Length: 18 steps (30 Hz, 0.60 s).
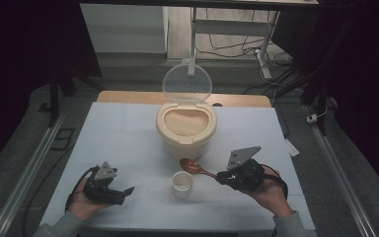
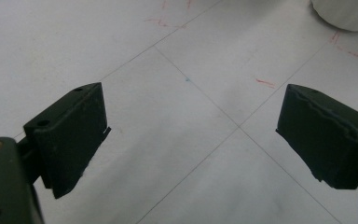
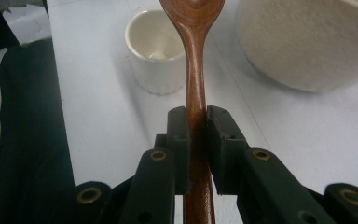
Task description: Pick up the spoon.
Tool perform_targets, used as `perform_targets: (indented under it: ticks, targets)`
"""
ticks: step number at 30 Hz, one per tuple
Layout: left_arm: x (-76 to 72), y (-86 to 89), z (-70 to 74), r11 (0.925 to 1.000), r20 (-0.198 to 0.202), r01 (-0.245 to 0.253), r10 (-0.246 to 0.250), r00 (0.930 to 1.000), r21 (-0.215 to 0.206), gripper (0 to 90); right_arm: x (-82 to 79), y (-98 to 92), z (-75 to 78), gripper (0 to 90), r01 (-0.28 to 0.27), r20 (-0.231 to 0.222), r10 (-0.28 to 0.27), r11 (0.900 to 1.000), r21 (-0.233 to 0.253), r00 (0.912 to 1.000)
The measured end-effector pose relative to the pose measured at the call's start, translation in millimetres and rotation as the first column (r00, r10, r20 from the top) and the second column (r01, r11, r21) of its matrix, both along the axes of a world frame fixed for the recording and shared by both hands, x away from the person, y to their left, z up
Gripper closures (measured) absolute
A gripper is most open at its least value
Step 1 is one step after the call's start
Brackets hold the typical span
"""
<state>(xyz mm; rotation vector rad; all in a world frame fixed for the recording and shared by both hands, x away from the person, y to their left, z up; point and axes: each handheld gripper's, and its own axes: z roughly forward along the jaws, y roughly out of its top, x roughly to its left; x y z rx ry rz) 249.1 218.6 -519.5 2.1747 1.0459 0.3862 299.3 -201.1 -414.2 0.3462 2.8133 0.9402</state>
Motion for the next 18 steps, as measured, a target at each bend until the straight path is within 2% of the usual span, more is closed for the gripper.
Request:
perform_targets:
  ticks: [6, 9, 14, 18]
  targets:
    - [-0.1, 0.2, 0.1, 1.0, 0.001, -0.003, 0.003, 1.0, -0.007, 8.2, 2.9, 13.6, -1.7, 80.1, -0.04, 0.004, 0.04, 0.999, -0.018, 0.9992]
    - [-0.2, 0.7, 0.4, 1.0, 0.001, -0.002, 0.002, 1.0, -0.009, 8.2, 2.6, 24.1, -1.9, 80.0, -0.073, 0.012, 0.074, 0.997, -0.031, 0.9972]
    - [-0.6, 0.8, 0.6, 0.9999, 0.003, -0.002, 0.002, 1.0, -0.011, 8.2, 2.6, 32.3, -4.5, 80.1, -0.099, 0.017, 0.1, 0.995, -0.027, 0.9949]
    - [-0.3, 0.7, 0.6, 0.9999, 0.003, -0.001, 0.001, 1.0, -0.01, 8.2, 1.9, 44.1, -8.9, 80.1, -0.13, 0.015, 0.131, 0.99, -0.049, 0.9913]
